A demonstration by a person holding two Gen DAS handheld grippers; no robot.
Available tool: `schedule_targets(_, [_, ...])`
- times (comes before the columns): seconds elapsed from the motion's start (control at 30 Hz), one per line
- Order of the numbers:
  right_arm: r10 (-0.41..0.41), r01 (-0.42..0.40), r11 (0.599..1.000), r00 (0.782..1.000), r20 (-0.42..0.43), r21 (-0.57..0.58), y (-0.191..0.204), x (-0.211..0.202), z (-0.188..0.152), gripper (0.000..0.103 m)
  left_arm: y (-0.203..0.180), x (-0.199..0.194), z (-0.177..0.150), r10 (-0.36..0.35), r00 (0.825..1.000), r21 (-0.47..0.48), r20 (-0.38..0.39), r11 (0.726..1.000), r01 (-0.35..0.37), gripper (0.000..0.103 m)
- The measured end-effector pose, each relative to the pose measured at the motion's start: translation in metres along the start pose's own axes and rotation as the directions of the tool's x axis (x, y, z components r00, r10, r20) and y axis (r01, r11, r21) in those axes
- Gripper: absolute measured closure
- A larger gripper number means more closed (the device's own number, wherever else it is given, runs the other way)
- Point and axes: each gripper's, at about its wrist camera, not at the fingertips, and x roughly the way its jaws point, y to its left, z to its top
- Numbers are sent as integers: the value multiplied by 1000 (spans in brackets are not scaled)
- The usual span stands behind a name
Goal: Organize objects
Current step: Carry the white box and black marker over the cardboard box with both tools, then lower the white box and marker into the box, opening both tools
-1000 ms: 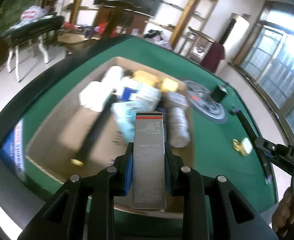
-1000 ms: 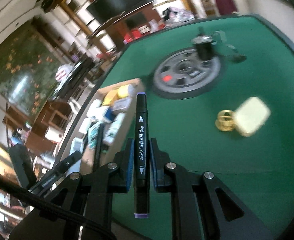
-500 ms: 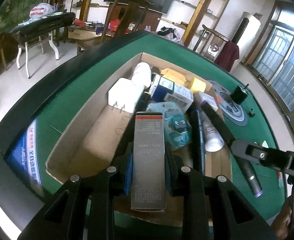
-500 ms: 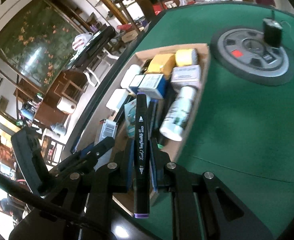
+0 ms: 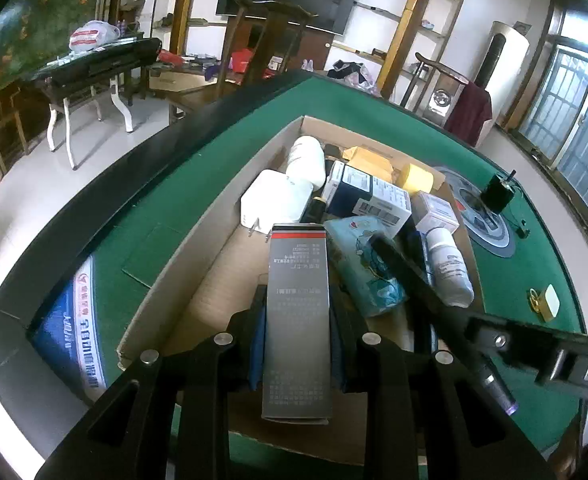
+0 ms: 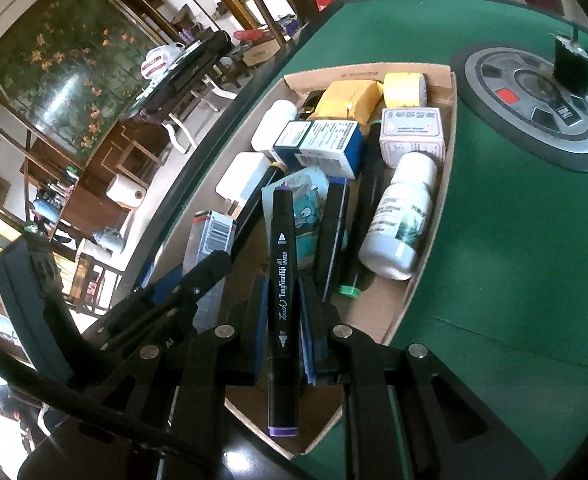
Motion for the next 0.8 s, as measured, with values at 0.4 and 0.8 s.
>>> schedule_targets(0.4, [-25, 24, 999, 999, -24, -28, 9, 11, -2, 90, 1, -5, 2, 39, 999, 17, 27, 999, -40, 80])
schedule_targets(0.8, [-42, 41, 999, 998, -50, -21, 5, 24, -2, 90, 2, -3, 3, 41, 999, 15, 22, 999, -42, 80])
